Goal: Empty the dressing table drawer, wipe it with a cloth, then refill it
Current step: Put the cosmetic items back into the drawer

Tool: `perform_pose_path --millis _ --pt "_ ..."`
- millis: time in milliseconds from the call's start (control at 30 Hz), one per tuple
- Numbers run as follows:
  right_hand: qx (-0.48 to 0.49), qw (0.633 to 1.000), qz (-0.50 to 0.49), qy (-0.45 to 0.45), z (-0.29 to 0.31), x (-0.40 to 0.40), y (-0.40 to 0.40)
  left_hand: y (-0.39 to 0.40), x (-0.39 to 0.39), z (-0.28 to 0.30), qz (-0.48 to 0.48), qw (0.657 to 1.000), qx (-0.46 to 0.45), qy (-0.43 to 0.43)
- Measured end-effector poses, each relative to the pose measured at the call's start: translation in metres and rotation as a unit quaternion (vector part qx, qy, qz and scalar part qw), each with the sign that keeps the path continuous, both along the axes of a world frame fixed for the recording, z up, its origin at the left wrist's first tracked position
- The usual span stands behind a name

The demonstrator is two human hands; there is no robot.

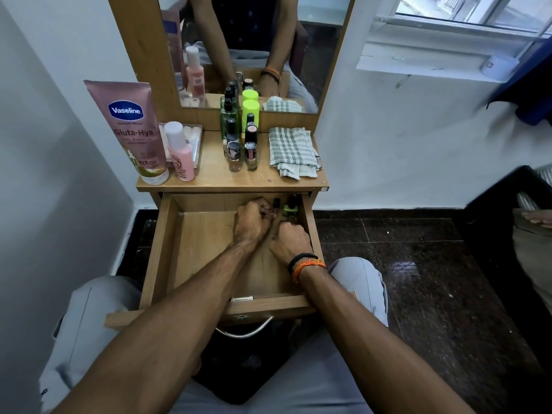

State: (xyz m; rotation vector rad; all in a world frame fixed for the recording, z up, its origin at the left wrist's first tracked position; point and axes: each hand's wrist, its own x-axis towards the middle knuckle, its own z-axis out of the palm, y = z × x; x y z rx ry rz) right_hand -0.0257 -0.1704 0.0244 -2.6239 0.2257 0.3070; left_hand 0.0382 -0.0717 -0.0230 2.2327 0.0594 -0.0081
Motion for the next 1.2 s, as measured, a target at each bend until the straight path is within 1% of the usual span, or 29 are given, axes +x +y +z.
perform_pose_path --millis 167,200,267,333,433,500,567,667,800,1000,1200 --pt "-0.023 1.000 -0.002 -0.007 0.001 -0.004 0.001 0.008 -0.002 0.004 0.003 1.000 0.001 0.007" --pt "-0.024 1.000 -0.003 -0.019 0.001 -0.004 0.000 0.010 -0.003 0.006 0.007 1.000 -0.004 0.007" --pt "-0.015 0.997 -0.001 -0.073 0.004 -0.006 -0.001 0.015 -0.007 0.013 0.009 1.000 -0.020 -0.012" --pt "0.011 0.989 -0.007 -0.149 0.008 -0.008 -0.001 0.021 -0.013 0.020 0.001 0.998 -0.027 -0.053" --pt "0.061 0.965 -0.051 -0.249 0.018 -0.005 0.003 0.029 -0.021 0.034 -0.003 0.991 -0.042 -0.128" --pt "0.093 0.945 -0.076 -0.305 0.025 0.002 0.009 0.035 -0.024 0.045 0.022 0.981 -0.054 -0.185" --pt "0.133 0.928 -0.085 -0.337 0.034 0.011 0.015 0.040 -0.026 0.057 0.050 0.968 -0.066 -0.237" --pt "0.171 0.917 -0.081 -0.352 0.046 0.031 0.025 0.044 -0.022 0.073 0.085 0.955 -0.079 -0.271" --pt "0.198 0.918 -0.091 -0.332 0.048 0.055 0.037 0.042 -0.009 0.077 0.122 0.952 -0.065 -0.273" --pt "0.173 0.926 -0.103 -0.320 0.040 0.073 0.046 0.036 0.004 0.074 0.178 0.953 -0.077 -0.233" --pt "0.153 0.929 -0.110 -0.317 0.041 0.079 0.047 0.038 0.013 0.068 0.173 0.957 -0.094 -0.212"
